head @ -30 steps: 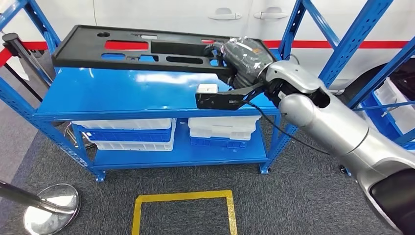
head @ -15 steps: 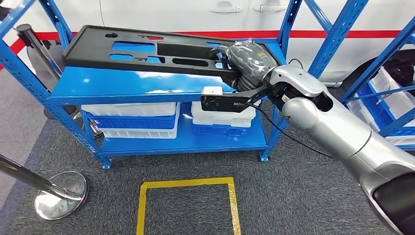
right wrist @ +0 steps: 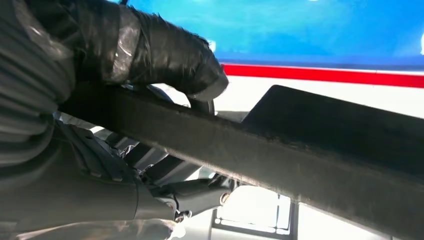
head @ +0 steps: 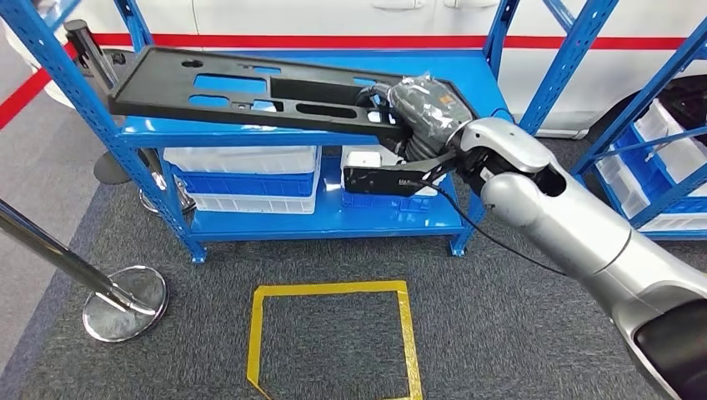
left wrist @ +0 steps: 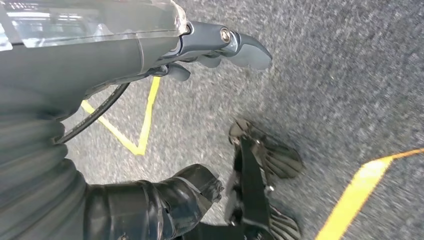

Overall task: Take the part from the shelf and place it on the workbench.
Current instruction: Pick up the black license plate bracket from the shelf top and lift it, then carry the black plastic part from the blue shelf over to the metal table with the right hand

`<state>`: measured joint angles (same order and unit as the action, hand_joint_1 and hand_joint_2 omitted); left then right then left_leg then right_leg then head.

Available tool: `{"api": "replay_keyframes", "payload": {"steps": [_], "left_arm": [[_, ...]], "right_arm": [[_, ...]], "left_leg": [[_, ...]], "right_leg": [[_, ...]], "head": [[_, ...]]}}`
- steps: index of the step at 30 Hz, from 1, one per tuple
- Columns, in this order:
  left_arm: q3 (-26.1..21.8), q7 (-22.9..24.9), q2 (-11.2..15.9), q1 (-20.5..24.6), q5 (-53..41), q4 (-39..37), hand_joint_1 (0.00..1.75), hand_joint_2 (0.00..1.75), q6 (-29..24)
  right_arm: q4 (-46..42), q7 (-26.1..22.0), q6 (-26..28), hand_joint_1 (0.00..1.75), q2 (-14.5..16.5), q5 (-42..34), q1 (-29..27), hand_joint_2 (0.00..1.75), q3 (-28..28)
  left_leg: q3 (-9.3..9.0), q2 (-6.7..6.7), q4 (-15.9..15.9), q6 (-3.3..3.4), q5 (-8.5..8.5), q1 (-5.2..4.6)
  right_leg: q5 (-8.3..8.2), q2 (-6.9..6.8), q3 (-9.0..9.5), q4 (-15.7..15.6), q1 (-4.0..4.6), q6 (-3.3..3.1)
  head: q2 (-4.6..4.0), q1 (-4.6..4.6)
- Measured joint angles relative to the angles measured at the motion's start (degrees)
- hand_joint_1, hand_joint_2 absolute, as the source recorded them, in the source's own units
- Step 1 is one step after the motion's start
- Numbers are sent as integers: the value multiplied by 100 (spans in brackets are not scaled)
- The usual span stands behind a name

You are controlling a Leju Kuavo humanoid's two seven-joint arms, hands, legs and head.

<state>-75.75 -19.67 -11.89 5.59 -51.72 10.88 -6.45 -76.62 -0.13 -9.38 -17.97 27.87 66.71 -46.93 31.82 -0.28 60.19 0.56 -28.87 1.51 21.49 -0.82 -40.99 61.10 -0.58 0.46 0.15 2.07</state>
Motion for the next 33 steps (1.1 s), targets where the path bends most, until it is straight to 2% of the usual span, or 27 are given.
{"api": "replay_keyframes", "payload": {"steps": [1, 2, 3, 4, 5, 6, 7, 8, 9, 11, 12, 13, 15, 16, 17, 19, 20, 21, 22, 23, 25, 26, 27, 29, 30, 31, 33], "left_arm": [[1, 6, 2, -5, -2, 0, 0, 175, 5], [1, 10, 4, -3, -3, 0, 0, 175, 8], [1, 14, 6, -3, -4, 0, 0, 175, 9], [1, 19, 8, -4, -5, 0, 0, 175, 9], [2, 25, 8, -4, -5, 0, 0, 175, 9], [2, 33, 9, -5, -6, 0, 0, 175, 9], [2, 41, 9, -5, -6, 0, 0, 175, 9], [2, 47, 9, -5, -6, 0, 0, 175, 9], [2, 50, 4, -5, -6, 0, 0, 175, 9], [3, 52, -6, -2, -7, 0, 0, 175, 8], [3, 55, -10, -1, -8, 0, 0, 175, 8], [3, 56, -9, -2, -9, 0, 0, 175, 8], [3, 61, -1, -2, -11, 0, 0, 175, 5], [3, 63, 3, -3, -12, 0, 0, 175, 1], [3, 65, 8, -5, -13, 0, 0, 175, -2], [3, 71, 15, -14, -16, 0, 0, 175, -8], [3, 73, 16, -17, -21, 0, 0, 175, -8], [3, 75, 20, -18, -28, 0, 0, 175, -9], [3, 76, 25, -16, -34, 0, 0, 175, -9], [3, 76, 31, -14, -37, 0, 0, 175, -9], [3, 76, 43, -10, -39, 0, 0, 175, -9], [3, 76, 45, -9, -39, 0, 0, 175, -9], [3, 75, 47, -7, -39, 0, 0, 175, -9], [4, 71, 50, -6, -39, 0, 0, 175, -9], [4, 68, 50, -6, -39, 0, 0, 175, -9], [5, 66, 50, -6, -40, 0, 0, 175, -9], [6, 62, 51, -4, -44, 0, 0, 175, -9]], "right_arm": [[1, 1, 2, 175, -4, 0, -23, 175, 0], [1, 2, 3, 175, -9, 0, -37, 175, 0], [2, 3, 3, 175, -11, 2, -47, 175, 0], [3, 5, 3, 175, -13, 5, -54, 175, 0], [7, 7, 3, 175, -15, 9, -63, 175, 0], [10, 9, 3, 175, -15, 13, -76, 175, 0], [13, 11, 3, 175, -14, 15, -88, 175, 0], [14, 11, 3, 175, -14, 15, -97, 175, 0], [14, 11, 3, 175, -13, 15, -101, 175, 0], [12, 11, 4, 175, -7, 15, -98, 175, 0], [12, 11, 4, 175, -5, 15, -95, 175, 0], [12, 11, 4, 175, -3, 15, -94, 175, 0], [15, 10, 2, 175, 9, 15, -93, 175, 0], [16, 10, 0, 175, 20, 15, -91, 175, 0], [18, 10, -1, 175, 31, 15, -89, 175, 0], [21, 10, -4, 175, 43, 15, -85, 175, 0], [22, 11, -7, 175, 46, 16, -88, 175, 0], [23, 11, -10, 175, 50, 16, -92, 175, 0], [23, 11, -13, 175, 52, 17, -94, 175, 0], [23, 11, -15, 175, 54, 18, -96, 175, 0], [23, 11, -15, 175, 57, 18, -95, 175, 0], [23, 13, -15, 175, 58, 18, -95, 175, 0], [23, 15, -15, 175, 60, 22, -95, 175, 0], [26, 27, -15, 175, 57, 32, -102, 175, 0], [31, 37, -14, 175, 51, 40, -105, 175, 0], [36, 49, -13, 175, 45, 46, -109, 175, 0], [42, 71, -4, 175, 35, 60, -111, 175, 0]], "left_leg": [[69, 16, -6, 53, 70, 2], [135, 26, -6, 94, 137, -3], [218, 30, -4, 122, 203, -12], [304, 31, -2, 135, 268, -22], [388, 30, 1, 138, 331, -32], [471, 30, 4, 137, 392, -41], [548, 29, 6, 134, 452, -49], [612, 27, 7, 130, 507, -57], [665, 27, 6, 119, 556, -60], [719, 29, -14, 70, 659, -46], [729, 30, -45, 32, 716, -26], [728, 28, -92, -6, 781, -11], [758, 15, -145, -70, 775, -11], [796, 9, -62, -95, 634, -21], [859, 6, 138, -118, 402, -26], [1016, 8, 827, -163, -106, -17], [1071, 9, 1163, -187, -230, -10], [1067, 9, 1371, -210, -237, -2], [977, 11, 1393, -231, -137, 7], [790, 12, 1205, -247, 18, 18], [337, 7, 549, -261, 129, 19], [174, 1, 280, -242, 98, 9], [102, -7, 129, -212, 36, -5], [111, -13, 57, -116, 51, -21], [147, -3, 43, -64, 101, -17], [196, 11, 27, -7, 162, -12], [331, 39, 7, 84, 297, -6]], "right_leg": [[213, 9, -57, 149, -13, 27], [517, 18, -126, 406, -22, 49], [826, 22, -193, 747, -24, 64], [1048, 26, -245, 1109, -22, 71], [1129, 33, -253, 1387, -19, 68], [1078, 41, -192, 1518, -14, 54], [932, 51, -46, 1468, -5, 28], [771, 63, 195, 1224, 15, -16], [701, 76, 492, 842, 44, -80], [782, 93, 1008, 65, 103, -166], [843, 98, 1125, -156, 129, -187], [824, 97, 1159, -262, 146, -187], [654, 70, 1135, -394, 115, -221], [567, 48, 1109, -456, 92, -248], [496, 24, 1069, -500, 69, -273], [398, 3, 922, -458, 78, -300], [360, -1, 835, -418, 78, -298], [328, -3, 744, -367, 73, -288], [307, -6, 654, -307, 62, -276], [293, -9, 570, -236, 47, -263], [280, -13, 418, -87, 34, -224], [265, -13, 358, -30, 37, -194], [237, -10, 310, 3, 47, -157], [160, -4, 256, 11, 51, -82], [183, 7, 226, 27, 40, -49], [305, 19, 187, 96, 28, -18], [827, 43, 72, 530, 4, 35]], "head": [[0, -1], [0, -2], [-1, -3], [-1, -3], [-1, -3], [-1, -2], [0, -2], [0, -2], [0, 0], [0, 2], [0, 1], [0, -1], [-1, 1], [-1, 5], [-1, 7], [-1, 9], [-1, 8], [-1, 9], [-1, 8], [-1, 9], [-1, 9], [-1, 7], [-1, 5], [-1, 0], [-1, 1], [-1, -1], [-1, -2]]}}
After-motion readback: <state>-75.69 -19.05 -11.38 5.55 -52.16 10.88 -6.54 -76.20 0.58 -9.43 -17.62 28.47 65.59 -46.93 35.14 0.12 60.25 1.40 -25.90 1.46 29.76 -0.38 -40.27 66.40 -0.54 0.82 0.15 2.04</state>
